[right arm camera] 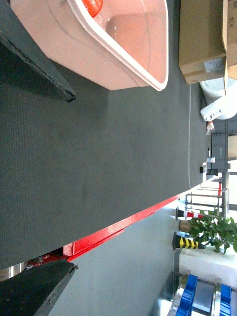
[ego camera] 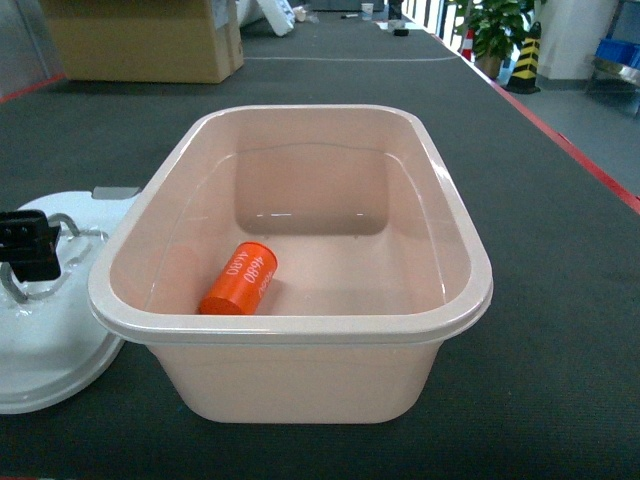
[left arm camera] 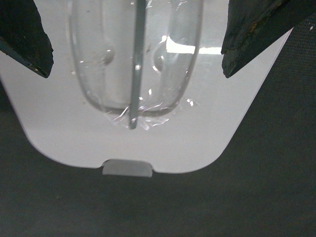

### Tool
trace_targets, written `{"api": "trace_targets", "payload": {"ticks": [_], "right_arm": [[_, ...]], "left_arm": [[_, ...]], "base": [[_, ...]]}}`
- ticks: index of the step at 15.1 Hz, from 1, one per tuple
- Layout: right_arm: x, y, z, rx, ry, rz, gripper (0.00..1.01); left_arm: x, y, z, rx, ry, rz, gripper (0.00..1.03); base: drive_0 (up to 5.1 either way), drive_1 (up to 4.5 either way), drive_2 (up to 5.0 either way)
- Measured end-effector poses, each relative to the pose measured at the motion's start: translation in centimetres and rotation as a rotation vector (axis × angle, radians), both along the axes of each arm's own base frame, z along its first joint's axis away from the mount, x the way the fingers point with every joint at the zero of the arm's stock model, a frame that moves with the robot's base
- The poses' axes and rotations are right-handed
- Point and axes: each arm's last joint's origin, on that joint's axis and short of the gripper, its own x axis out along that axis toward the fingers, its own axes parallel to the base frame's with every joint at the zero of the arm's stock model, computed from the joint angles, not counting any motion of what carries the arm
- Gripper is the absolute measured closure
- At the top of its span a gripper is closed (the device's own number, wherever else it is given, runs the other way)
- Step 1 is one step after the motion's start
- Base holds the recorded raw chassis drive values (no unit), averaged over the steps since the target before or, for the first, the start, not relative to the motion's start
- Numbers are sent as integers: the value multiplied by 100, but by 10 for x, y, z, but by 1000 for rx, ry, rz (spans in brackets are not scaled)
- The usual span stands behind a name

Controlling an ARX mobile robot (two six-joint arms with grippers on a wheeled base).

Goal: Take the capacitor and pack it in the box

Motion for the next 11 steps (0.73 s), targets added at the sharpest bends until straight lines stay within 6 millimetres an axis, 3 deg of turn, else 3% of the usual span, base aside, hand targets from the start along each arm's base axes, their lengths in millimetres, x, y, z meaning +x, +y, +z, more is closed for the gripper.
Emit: {"api": "trace_targets", "payload": {"ticks": [4,5,11], "right_arm": [[0,0,0,0,0,0,3],[0,0,0,0,0,0,3],[0,0,0,0,0,0,3]], "left_arm": [[9,8,-22,-9,63,-46,5],[11,8,-23,-7,64,-52,12],[15,8,-26,12,69,-69,81]], "base": [[0,0,0],[0,0,0],[0,0,0]]}}
